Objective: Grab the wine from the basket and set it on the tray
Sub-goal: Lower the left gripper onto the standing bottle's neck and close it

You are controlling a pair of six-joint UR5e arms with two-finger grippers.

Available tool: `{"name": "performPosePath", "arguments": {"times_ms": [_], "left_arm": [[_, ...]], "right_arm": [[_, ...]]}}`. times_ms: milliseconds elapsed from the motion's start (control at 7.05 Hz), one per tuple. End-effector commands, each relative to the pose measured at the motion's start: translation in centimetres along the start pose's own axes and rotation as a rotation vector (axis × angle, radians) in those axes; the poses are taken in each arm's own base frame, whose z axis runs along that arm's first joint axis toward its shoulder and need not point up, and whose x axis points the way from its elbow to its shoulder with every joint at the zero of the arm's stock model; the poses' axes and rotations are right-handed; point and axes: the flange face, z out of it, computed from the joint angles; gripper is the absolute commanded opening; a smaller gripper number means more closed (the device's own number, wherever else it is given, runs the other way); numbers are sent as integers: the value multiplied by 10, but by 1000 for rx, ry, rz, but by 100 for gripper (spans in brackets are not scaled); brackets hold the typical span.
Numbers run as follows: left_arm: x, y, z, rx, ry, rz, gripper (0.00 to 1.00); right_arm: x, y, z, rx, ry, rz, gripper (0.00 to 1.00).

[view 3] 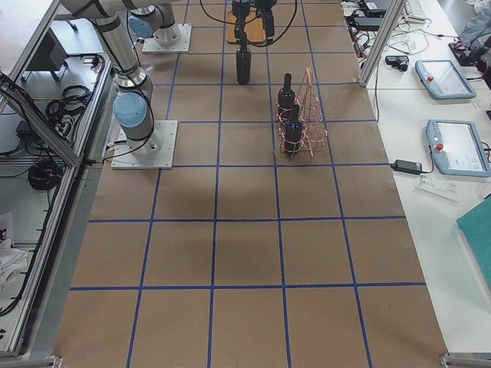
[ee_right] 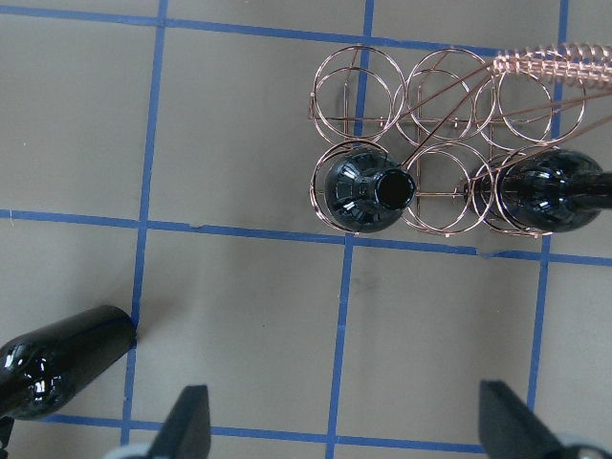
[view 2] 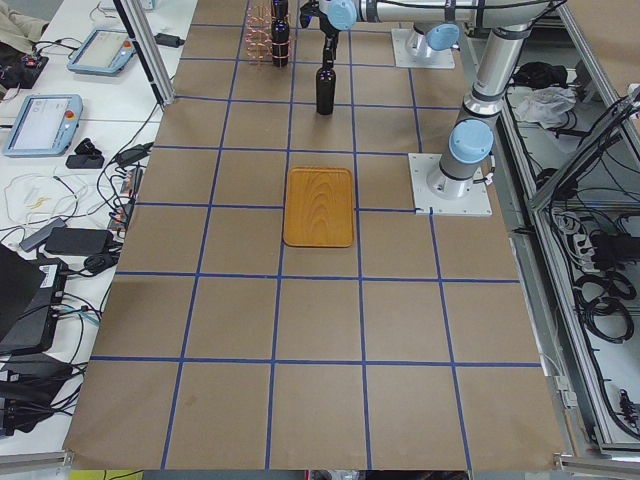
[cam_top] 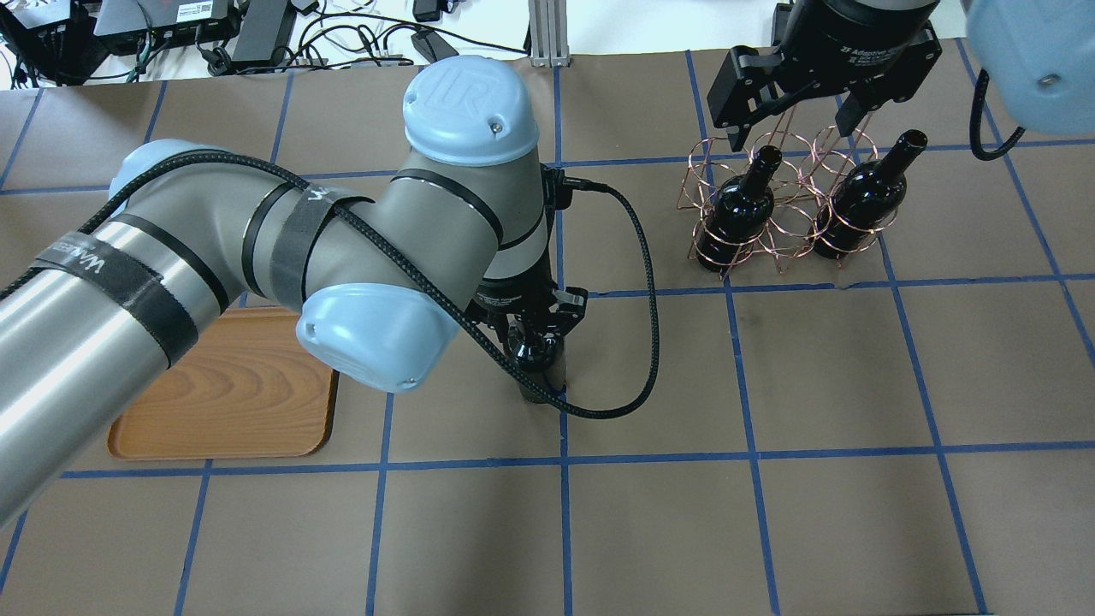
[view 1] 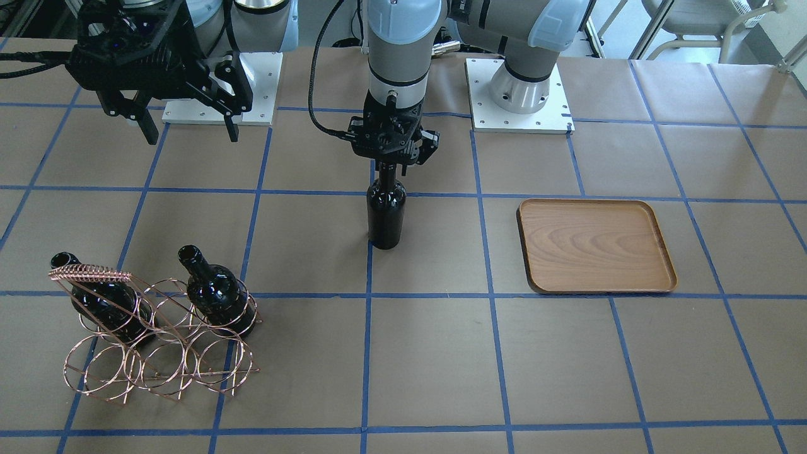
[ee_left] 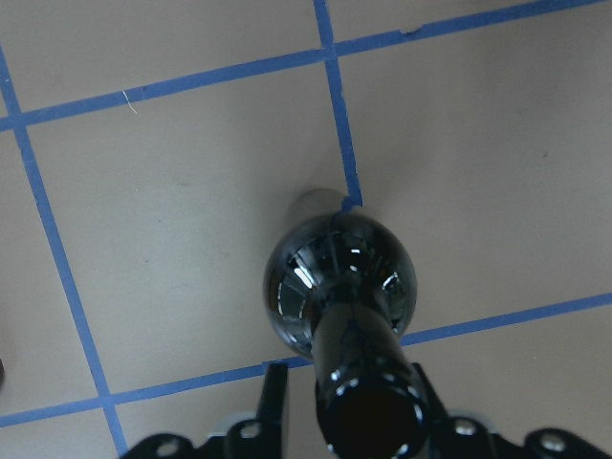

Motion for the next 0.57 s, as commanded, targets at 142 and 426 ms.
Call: {"name": "performPosePath", "arguments": {"times_ms": [142, 426], "left_arm": [[-2, -6, -7, 35, 7, -5, 100], [0, -15, -5, 80, 20, -5, 97]], "right_arm": [[-1, 0, -1, 3, -1, -3, 100], [-1, 0, -1, 2, -1, -3, 100]]}}
